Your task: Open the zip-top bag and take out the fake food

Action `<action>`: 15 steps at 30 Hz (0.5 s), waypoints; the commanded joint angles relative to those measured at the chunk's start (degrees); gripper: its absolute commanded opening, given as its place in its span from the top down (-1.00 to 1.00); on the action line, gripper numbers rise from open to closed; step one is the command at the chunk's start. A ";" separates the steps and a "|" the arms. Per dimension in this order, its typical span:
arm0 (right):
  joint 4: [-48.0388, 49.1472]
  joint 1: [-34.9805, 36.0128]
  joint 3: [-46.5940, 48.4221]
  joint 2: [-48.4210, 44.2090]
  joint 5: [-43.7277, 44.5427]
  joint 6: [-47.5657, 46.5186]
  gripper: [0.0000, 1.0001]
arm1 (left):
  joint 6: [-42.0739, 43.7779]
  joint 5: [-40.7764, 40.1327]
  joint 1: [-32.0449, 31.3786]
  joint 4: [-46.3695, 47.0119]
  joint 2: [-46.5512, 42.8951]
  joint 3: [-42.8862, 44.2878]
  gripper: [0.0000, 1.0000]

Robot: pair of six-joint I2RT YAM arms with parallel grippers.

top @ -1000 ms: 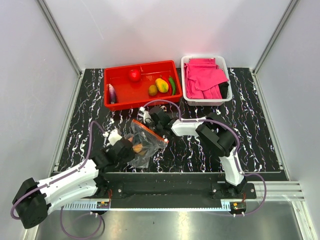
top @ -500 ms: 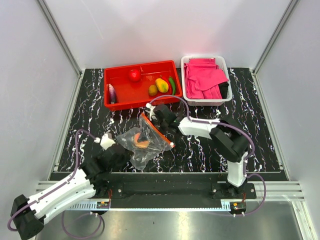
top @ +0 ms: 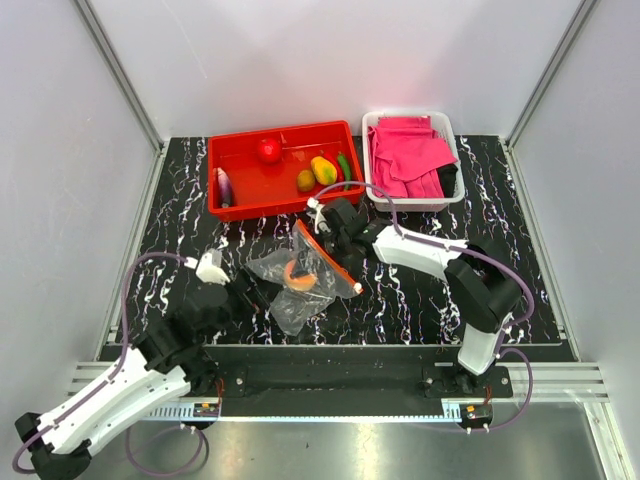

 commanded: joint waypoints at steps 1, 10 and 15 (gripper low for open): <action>-6.54 -0.21 6.27 -3.35 2.24 -2.17 1.00 | 6.93 2.15 0.11 3.35 3.56 6.43 -0.98; -16.66 -0.21 14.72 -2.39 5.87 -6.40 1.00 | 10.71 11.44 0.20 11.45 25.07 12.41 -0.98; -16.57 -0.65 19.99 0.33 0.51 -3.59 1.00 | 12.82 14.71 -1.03 12.23 29.76 12.50 -0.98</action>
